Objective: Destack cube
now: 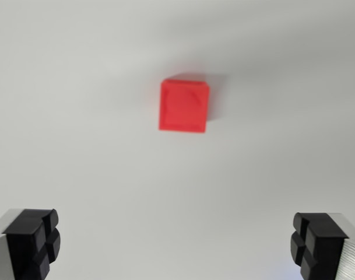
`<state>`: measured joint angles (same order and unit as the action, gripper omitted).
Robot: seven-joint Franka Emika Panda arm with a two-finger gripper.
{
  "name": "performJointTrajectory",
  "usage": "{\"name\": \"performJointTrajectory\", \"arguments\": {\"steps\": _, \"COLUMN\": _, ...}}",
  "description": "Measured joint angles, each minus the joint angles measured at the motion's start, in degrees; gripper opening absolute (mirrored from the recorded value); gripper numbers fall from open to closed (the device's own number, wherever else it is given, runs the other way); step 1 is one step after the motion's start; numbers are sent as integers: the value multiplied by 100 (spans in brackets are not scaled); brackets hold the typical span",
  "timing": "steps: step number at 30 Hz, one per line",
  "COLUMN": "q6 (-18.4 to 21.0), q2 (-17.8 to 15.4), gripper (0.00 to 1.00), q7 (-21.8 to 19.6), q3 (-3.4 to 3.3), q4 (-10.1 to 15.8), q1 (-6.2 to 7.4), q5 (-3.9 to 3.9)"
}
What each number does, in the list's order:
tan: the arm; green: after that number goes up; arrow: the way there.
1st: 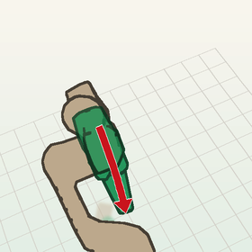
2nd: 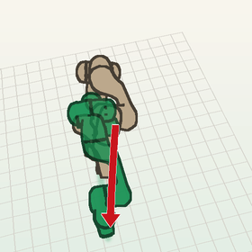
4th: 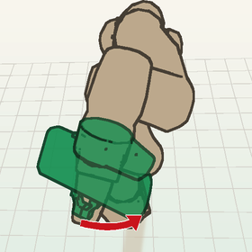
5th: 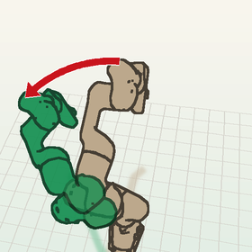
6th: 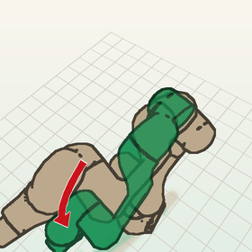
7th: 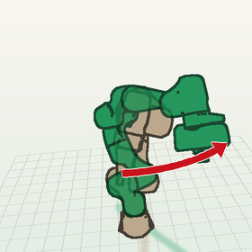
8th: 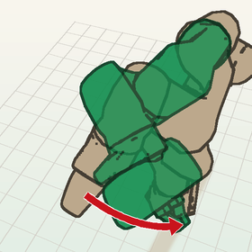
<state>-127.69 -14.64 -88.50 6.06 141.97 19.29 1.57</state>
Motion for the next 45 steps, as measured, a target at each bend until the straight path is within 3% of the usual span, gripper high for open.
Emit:
{"name": "performJointTrajectory", "arguments": {"steps": 16, "q6": 419, "q2": -188, "gripper": 100, "q7": 10, "q3": -13, "q4": -225, "q1": 0, "q5": 7}}
{"name": "performJointTrajectory", "arguments": {"steps": 45, "q6": 461, "q2": -197, "gripper": 100, "q7": 10, "q3": -15, "q4": -248, "q1": 0, "q5": 7}}
